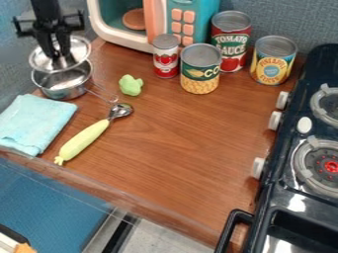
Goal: Take out the casserole cover and put it on the right side of spoon
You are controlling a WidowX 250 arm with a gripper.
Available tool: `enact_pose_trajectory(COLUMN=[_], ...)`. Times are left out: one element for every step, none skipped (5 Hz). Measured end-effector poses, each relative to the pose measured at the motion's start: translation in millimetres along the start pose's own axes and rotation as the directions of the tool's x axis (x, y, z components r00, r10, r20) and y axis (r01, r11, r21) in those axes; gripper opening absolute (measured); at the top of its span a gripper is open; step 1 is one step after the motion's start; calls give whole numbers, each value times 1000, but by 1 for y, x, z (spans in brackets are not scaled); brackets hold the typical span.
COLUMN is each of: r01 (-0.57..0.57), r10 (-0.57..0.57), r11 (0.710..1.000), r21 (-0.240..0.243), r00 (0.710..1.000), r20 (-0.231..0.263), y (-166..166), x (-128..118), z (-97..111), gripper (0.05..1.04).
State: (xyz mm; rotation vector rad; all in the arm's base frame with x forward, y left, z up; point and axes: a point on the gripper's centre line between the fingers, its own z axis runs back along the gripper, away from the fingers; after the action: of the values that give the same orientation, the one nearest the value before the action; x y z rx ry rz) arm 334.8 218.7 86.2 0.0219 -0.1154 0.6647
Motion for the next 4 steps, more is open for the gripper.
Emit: enact_pose_trajectory(r01=[8, 42, 127, 237], r10=[-7, -39, -125, -235], r11=[999, 997, 989, 969], r21=[-38, -69, -70, -74], r00=[1000, 998, 992, 971], r20=[18, 47, 33, 36], y=[-3, -9, -29, -55], x=[-2, -7, -29, -49], z=[23, 45, 49, 53], gripper=[280, 280, 280, 280])
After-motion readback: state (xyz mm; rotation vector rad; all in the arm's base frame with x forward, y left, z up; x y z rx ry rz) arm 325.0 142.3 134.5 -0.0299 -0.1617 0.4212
